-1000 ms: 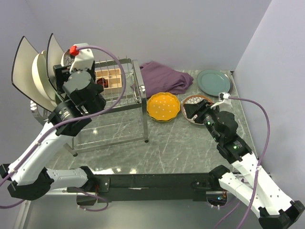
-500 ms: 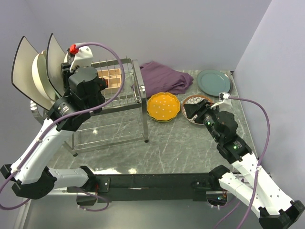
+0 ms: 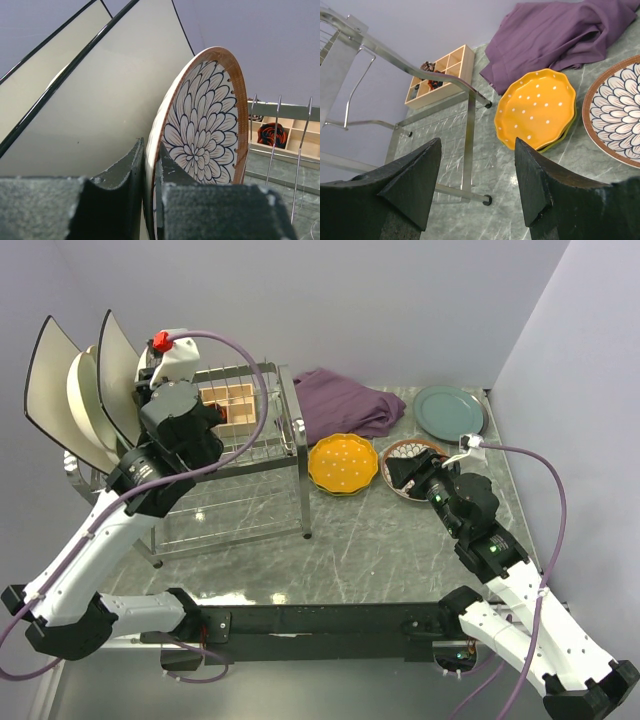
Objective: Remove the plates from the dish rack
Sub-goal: Unload the plate from the dish rack.
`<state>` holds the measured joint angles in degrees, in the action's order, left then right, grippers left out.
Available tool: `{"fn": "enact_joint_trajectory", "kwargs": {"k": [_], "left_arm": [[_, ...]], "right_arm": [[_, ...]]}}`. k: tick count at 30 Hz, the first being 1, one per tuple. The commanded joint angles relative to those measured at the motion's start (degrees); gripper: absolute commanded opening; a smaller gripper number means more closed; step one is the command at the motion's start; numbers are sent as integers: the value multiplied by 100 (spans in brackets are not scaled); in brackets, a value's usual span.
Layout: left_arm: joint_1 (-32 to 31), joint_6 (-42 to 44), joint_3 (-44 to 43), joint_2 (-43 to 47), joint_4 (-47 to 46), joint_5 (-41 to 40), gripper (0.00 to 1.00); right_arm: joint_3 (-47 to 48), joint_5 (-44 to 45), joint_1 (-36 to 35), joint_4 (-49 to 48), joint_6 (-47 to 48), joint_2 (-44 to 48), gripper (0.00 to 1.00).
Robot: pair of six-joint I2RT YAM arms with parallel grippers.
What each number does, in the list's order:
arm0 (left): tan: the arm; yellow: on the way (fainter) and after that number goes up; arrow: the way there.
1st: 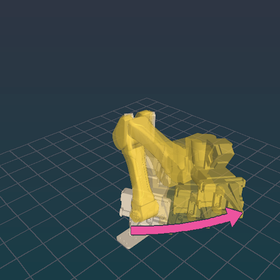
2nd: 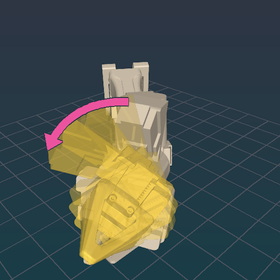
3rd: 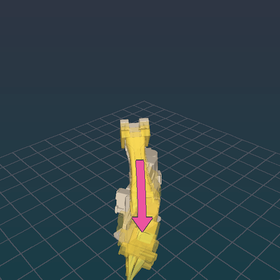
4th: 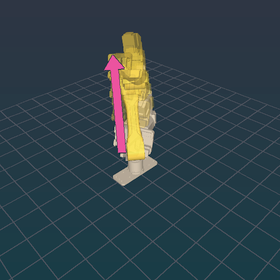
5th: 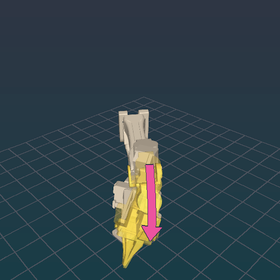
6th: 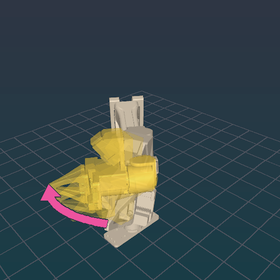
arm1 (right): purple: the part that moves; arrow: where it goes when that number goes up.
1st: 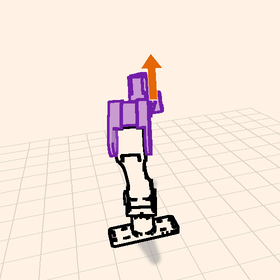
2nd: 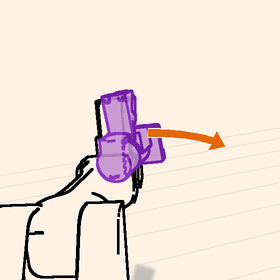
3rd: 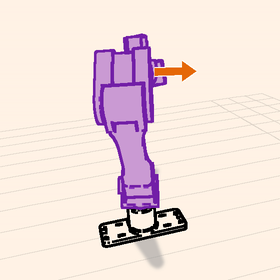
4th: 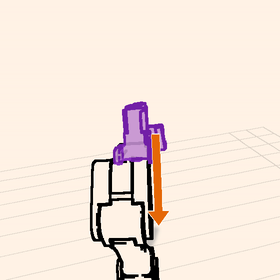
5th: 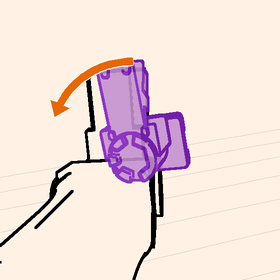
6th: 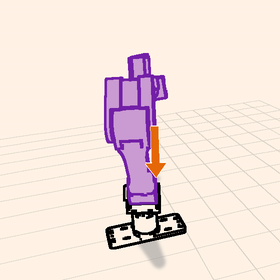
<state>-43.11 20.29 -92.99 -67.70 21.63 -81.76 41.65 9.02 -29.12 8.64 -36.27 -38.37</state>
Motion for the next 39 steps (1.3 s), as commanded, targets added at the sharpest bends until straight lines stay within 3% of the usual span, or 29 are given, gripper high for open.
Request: {"fn": "enact_joint_trajectory", "kwargs": {"k": [1, 14, 20, 39], "left_arm": [[-13, 631, 97, -50, -1483, 28, 1], [-48, 1530, -526, -462, -2575, 265, 1], [-197, 2390, -703, -717, -3656, 301, 1], [-470, 3902, -896, -894, -4826, 90, 1]], "right_arm": [[10, 109, -58, -100, 94, 23, 67], [45, 127, -67, -74, 120, -30, 67], [45, 162, -58, -91, 138, -39, 67], [54, 171, -67, -82, 155, -83, 67]]}}
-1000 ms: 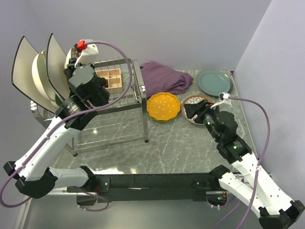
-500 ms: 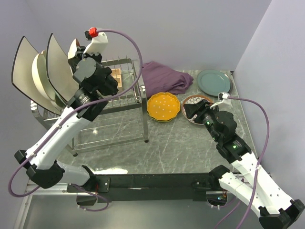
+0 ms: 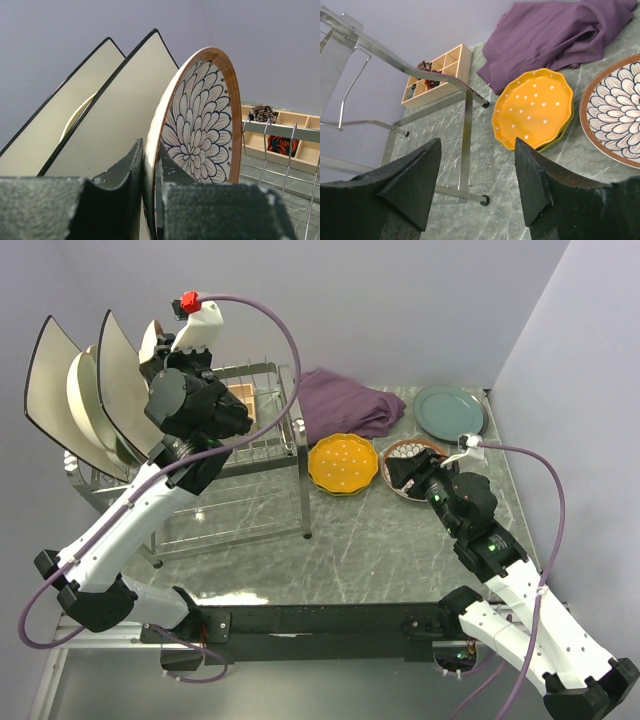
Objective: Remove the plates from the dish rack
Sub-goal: Unload the plate from the dish rack.
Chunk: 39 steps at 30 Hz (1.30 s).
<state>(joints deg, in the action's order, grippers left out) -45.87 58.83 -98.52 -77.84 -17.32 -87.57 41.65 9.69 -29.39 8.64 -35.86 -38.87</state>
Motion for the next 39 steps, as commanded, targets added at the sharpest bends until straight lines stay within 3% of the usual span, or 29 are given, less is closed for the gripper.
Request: {"fn": "enact_joint_trajectory", "kwargs": {"k": [1, 6, 10, 15, 30, 34, 37, 39], "left_arm": [[-212, 93, -326, 120, -948, 662, 1], [-317, 760, 34, 287, -1308, 811, 1], [-370, 771, 263, 463, -1266, 952, 1], [-379, 568, 140, 516, -1063, 996, 1], [-379, 1254, -325, 279, -1801, 979, 1], [-397, 755, -676, 261, -1207, 1057, 1], [-502, -290, -1098, 217, -179, 1242, 1], [-598, -766, -1292, 191, -61, 1330, 1]], "right_arm": [[54, 112, -41, -82, 123, -33, 67], [54, 121, -41, -91, 123, -50, 67], [54, 147, -41, -100, 123, -76, 67], [71, 164, -41, -82, 132, -112, 67], [71, 156, -50, -100, 175, -94, 67], [63, 138, -50, -126, 193, -103, 68], [54, 112, -41, -170, 228, -94, 68], [45, 129, -58, -161, 237, -94, 68]]}}
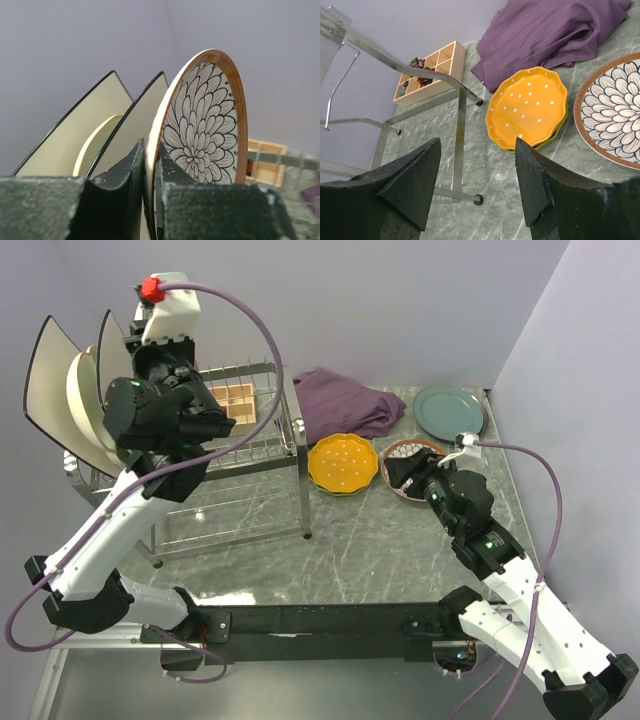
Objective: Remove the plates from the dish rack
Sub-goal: Unload the plate from the dish rack.
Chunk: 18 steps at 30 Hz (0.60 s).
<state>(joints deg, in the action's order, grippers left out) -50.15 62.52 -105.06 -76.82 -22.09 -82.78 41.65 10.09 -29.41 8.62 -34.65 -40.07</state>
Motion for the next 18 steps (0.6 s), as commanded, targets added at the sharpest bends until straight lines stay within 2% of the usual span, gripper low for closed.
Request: {"fn": "enact_joint_trajectory", "kwargs": {"k": [1, 3, 4, 6, 7, 8, 9, 10, 12, 13, 16, 18], "left_arm": [[-197, -1180, -656, 79, 381, 860, 1], [-328, -1251, -683, 123, 178, 965, 1], [-355, -1547, -709, 123, 248, 1009, 1], [-390, -1996, -858, 149, 695, 1184, 1], [-408, -2581, -928, 149, 897, 1264, 1], [-425, -2970, -1051, 167, 1499, 1369, 1], [-478, -3374, -1104, 193, 1810, 1692, 1], [-495, -4170, -1148, 202, 2083, 1869, 1], [-505, -5000, -1298, 246, 2942, 2317, 1], [-504, -5744, -1333, 290, 3173, 2833, 1], [-504, -6915, -1167, 518, 3413, 4002, 1], [-504, -7375, -895, 667, 3395, 4409, 1]], "right_arm": [[54, 90, -56, -159, 117, 26, 68], [54, 81, -56, -159, 126, 8, 68], [63, 72, -56, -159, 126, -9, 68], [80, 37, -65, -150, 143, -9, 68], [98, 11, -65, -150, 152, 8, 68], [98, -24, -65, -150, 152, 26, 68], [141, -111, -74, -142, 152, 43, 69], [177, -182, -74, -142, 152, 87, 69], [308, -322, -74, -107, 108, 149, 70], [344, -532, -74, -98, 91, 227, 70], [335, -972, -74, -264, 38, 447, 71], [309, -1156, -74, -343, 11, 553, 72]]}}
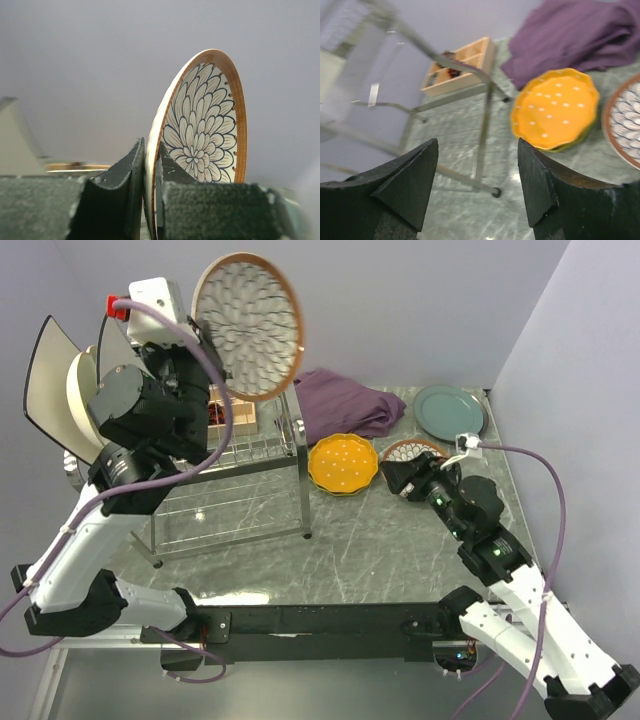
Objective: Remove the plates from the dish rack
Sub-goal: Unload the plate from the dish rack, then place the plate at the center of the board.
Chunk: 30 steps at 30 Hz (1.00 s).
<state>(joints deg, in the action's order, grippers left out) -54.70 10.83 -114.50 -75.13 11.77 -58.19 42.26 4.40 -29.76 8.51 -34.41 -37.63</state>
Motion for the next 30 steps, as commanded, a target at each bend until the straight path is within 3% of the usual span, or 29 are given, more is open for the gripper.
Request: {"fn": "enact_joint_trajectory", "kwargs": {"k": [1, 8, 14, 21, 30], "left_arm": [[-50, -2521, 198, 543, -112, 2205, 1], [-50, -3578, 1121, 586, -332, 3892, 1], [-76, -3965, 2167, 860, -982, 4386, 1], [-155, -4221, 3038, 1106, -1466, 4677, 1], [-182, -4238, 3680, 1440, -1757, 4730, 1]], "right_arm": [[239, -694, -39, -428, -21, 456, 72], [-51, -1476, -39, -1158, -153, 1318, 76], [-429, -1382, -30, -1695, -723, 2013, 89], [239, -143, -39, -238, -769, 1339, 89], [54, 324, -39, -351, -663, 959, 84]]}}
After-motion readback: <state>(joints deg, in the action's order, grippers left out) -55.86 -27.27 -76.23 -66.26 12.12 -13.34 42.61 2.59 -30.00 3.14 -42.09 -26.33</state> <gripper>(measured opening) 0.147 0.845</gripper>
